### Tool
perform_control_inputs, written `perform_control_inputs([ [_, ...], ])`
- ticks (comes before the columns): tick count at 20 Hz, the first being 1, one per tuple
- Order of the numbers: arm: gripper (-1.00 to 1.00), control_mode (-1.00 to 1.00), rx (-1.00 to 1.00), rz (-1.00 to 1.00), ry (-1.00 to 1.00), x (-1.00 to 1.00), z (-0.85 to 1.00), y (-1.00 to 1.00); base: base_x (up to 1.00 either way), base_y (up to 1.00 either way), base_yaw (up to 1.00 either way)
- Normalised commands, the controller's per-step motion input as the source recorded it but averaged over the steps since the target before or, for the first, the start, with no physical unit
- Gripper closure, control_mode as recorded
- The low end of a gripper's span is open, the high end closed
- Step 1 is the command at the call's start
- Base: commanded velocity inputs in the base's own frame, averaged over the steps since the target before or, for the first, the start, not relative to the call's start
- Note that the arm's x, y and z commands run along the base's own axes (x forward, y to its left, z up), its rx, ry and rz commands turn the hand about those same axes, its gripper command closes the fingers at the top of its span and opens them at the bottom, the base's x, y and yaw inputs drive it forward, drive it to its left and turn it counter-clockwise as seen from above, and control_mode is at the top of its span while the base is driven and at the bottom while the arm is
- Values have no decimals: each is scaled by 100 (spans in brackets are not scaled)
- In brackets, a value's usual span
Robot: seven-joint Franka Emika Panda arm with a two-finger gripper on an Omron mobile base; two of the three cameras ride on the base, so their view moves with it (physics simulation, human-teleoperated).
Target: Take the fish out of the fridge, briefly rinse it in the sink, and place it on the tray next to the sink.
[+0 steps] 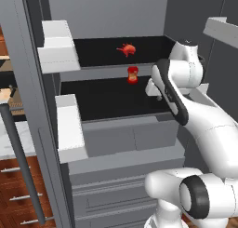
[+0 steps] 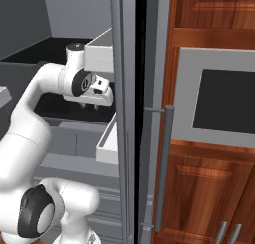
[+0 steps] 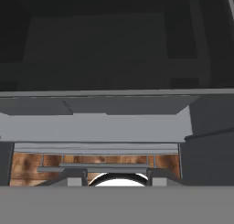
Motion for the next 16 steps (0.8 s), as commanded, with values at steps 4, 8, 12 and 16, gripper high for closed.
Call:
perform_control_inputs([
  [4,-100,-100,0,0,0,0,-1,0,0,0,0],
  [8,-100,-100,3,0,-7,4,0,13,0,0,0],
  [12,-100,-100,6,0,-37,-11,36,8,0,0,0],
  [16,-100,-100,2,-4,-33,2,75,23,0,0,0],
])
